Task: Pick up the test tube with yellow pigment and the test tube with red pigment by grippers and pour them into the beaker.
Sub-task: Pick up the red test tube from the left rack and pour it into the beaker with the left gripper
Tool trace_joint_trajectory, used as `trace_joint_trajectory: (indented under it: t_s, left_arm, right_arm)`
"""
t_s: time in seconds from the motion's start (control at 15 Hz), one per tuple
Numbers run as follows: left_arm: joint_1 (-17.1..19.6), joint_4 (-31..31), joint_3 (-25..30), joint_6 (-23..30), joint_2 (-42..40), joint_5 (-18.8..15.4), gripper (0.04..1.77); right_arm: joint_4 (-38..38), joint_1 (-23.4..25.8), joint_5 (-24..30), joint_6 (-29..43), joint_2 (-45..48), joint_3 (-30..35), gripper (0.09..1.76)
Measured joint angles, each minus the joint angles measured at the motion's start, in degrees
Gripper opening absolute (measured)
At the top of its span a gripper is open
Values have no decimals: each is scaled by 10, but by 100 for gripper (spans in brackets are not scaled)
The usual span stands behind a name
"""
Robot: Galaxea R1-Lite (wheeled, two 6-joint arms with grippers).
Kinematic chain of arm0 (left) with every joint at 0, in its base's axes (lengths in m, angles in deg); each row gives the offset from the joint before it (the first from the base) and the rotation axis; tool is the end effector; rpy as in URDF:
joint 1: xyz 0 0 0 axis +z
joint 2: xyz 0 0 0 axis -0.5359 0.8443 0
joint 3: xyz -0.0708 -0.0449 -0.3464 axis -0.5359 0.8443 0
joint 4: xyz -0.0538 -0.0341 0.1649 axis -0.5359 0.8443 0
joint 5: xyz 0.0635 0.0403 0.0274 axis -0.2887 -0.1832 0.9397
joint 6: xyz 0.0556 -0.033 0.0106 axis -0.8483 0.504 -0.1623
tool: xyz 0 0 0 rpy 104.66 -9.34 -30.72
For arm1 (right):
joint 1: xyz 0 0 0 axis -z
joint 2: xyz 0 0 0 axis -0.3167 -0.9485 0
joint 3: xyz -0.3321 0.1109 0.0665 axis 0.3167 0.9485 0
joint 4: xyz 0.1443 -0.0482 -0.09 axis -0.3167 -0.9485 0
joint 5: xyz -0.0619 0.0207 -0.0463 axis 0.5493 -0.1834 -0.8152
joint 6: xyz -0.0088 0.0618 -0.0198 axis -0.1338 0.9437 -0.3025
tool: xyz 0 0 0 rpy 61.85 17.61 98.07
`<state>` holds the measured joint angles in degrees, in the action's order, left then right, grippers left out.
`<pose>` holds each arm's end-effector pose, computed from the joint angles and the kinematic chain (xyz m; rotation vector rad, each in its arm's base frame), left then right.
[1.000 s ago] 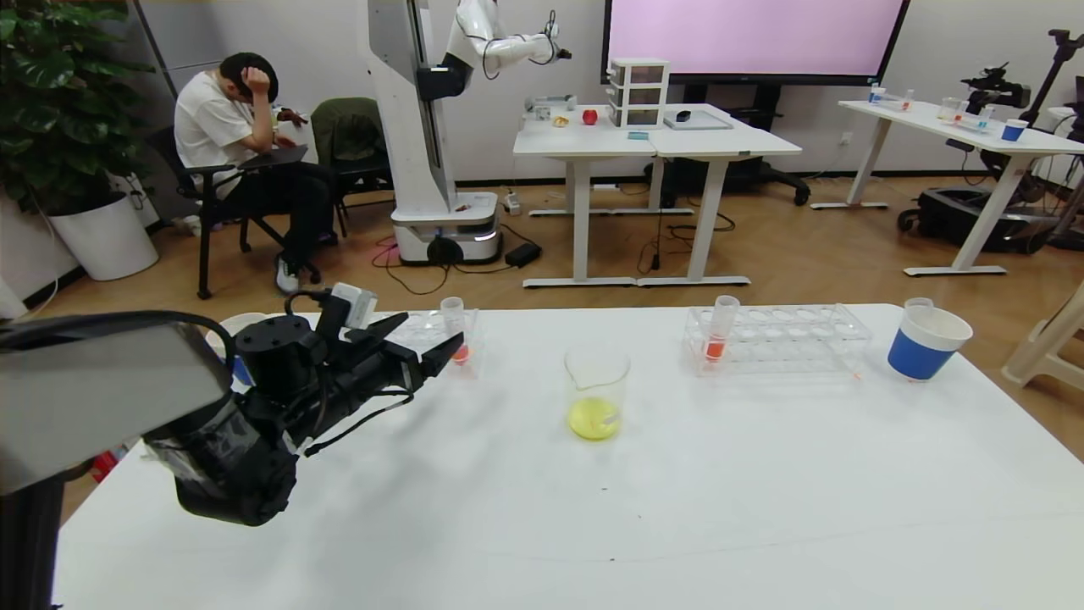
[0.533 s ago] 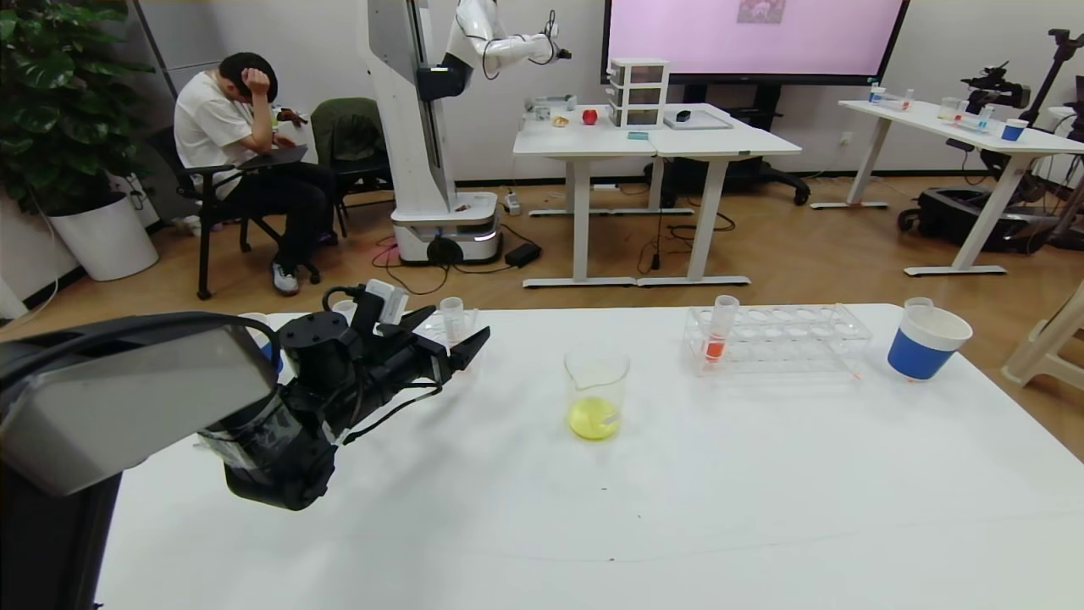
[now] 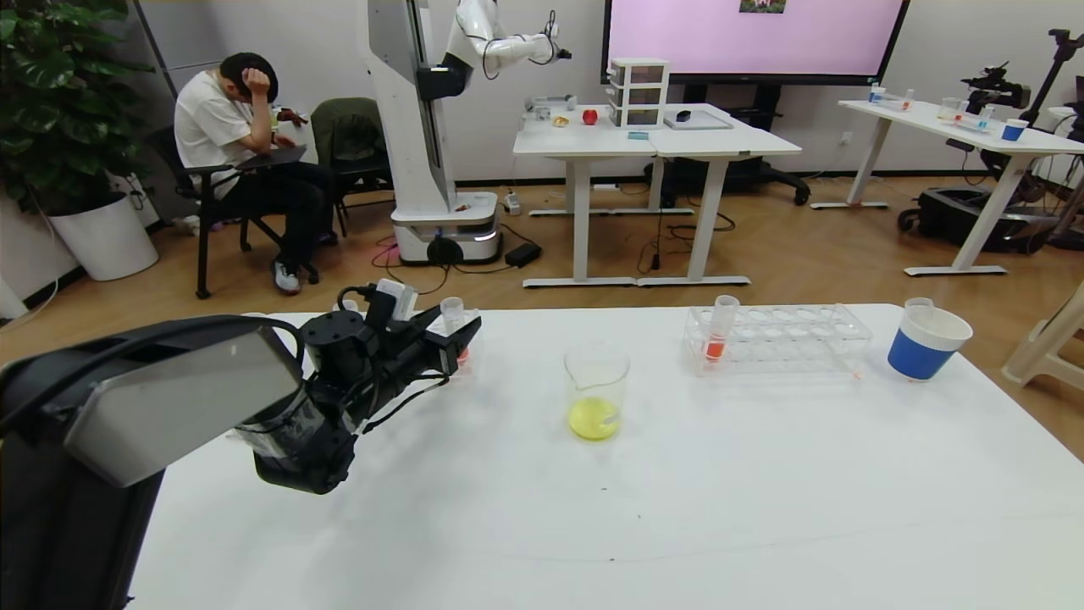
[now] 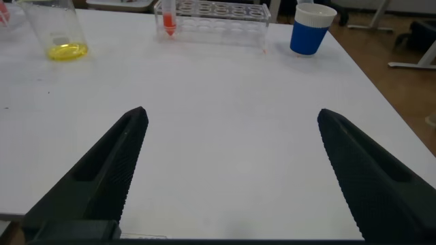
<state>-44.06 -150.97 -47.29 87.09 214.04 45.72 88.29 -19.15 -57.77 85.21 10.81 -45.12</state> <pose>0.4918 -0.1197 0.1047 -0.0005 -0.0735 -0.4815 -0.0511 0.0002 0.0742 -0.0302 0.0064 0.0250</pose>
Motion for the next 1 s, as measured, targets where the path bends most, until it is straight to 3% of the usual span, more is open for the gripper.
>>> trace_joint_trajectory:
  t_s: [0.07,0.13,0.27,0.53,1.0]
  left_arm:
    - [0,0,-1,0,0,1,51]
    - [0,0,-3,0,1,1,34]
    - [-1,0,-3,-1,1,0,53]
    - [-7,8,-6,-3,-11,16,50]
    - [-18,98,-32,-5,-98,17,50]
  right_arm:
    - [0,0,0,0,0,0,174]
    - [0,0,0,0,0,0,174]
    - [0,0,0,0,0,0,174]
    - [0,0,0,0,0,0,174]
    - [0,0,0,0,0,0,174]
